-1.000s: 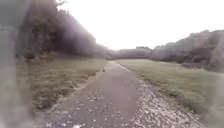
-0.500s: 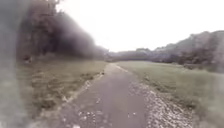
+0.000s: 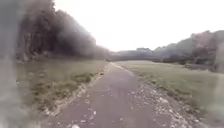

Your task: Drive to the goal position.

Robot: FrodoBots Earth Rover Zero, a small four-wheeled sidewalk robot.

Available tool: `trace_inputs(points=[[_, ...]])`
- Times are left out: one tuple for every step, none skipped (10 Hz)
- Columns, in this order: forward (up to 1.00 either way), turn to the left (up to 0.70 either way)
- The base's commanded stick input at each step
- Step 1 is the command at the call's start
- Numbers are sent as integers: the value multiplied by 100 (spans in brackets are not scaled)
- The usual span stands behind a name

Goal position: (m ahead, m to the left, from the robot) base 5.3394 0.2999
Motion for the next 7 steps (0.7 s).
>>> trace_inputs(points=[[100, 0], [100, -23], [100, -17], [100, -2], [100, 0], [100, 0], [100, 0]])
